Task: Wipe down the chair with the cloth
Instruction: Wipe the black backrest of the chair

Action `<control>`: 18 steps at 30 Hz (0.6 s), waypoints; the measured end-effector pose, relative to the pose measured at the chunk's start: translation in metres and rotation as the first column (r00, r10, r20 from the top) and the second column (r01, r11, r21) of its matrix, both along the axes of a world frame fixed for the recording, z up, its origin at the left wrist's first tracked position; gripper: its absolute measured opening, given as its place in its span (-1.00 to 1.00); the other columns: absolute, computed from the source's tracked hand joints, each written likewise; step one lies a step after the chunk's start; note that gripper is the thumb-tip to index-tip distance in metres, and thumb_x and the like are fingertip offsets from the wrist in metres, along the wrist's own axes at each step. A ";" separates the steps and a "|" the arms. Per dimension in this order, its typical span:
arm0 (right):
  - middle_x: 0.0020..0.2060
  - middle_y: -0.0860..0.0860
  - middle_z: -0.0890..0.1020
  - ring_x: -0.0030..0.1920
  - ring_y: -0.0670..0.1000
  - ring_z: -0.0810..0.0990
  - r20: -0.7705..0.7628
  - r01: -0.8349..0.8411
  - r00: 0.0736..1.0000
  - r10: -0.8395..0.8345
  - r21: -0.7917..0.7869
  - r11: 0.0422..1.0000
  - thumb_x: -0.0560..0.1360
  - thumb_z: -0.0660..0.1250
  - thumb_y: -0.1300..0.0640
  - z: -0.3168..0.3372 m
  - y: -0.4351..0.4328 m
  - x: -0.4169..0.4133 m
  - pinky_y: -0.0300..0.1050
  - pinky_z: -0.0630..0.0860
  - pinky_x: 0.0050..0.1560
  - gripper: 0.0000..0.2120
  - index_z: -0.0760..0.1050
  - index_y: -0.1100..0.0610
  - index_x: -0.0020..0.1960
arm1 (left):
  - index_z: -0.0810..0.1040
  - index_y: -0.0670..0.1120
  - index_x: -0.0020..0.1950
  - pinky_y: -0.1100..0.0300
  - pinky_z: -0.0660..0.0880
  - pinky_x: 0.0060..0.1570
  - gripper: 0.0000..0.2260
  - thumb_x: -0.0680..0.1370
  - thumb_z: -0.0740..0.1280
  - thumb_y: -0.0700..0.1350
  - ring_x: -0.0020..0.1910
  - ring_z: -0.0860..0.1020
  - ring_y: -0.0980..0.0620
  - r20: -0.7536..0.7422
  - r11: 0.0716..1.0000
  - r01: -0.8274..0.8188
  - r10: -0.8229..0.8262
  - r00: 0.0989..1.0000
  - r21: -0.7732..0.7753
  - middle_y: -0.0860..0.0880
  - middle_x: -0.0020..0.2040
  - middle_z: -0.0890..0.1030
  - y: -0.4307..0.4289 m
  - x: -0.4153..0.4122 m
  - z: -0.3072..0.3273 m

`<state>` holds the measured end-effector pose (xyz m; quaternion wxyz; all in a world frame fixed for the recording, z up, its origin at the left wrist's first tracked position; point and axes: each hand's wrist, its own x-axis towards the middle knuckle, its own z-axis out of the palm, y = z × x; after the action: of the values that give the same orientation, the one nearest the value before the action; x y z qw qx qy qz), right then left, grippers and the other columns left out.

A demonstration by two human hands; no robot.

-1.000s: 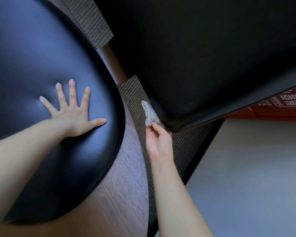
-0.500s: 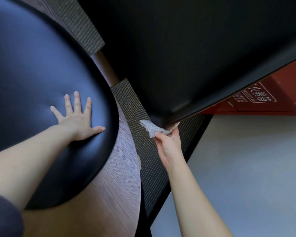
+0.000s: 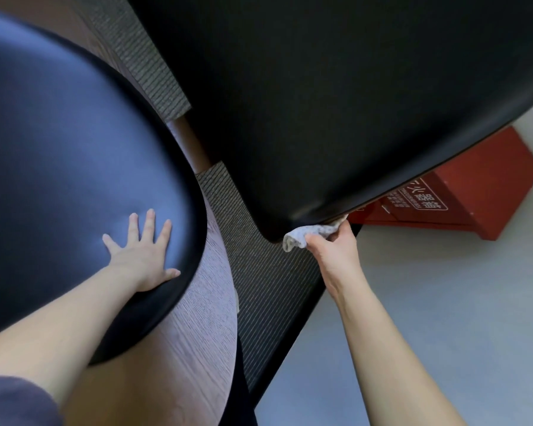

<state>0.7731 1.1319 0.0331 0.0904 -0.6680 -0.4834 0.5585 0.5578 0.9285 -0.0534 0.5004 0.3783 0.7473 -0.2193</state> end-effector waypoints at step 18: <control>0.28 0.01 0.51 0.23 -0.03 0.56 -0.069 0.226 0.974 -0.216 0.262 0.938 0.41 0.29 0.40 0.094 0.027 -0.010 0.12 0.48 0.32 -0.34 0.30 0.09 0.47 | 0.04 0.01 0.59 -0.06 0.32 0.39 -0.37 0.59 0.20 0.10 0.51 0.20 -0.11 0.131 0.994 0.103 -0.105 0.986 0.021 -0.07 0.61 -0.05 0.047 0.018 0.054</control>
<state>0.7626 1.1592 0.1268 0.2516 -0.6885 -0.4747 0.4871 0.5758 0.9755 0.0008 0.5339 0.4338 0.6933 -0.2145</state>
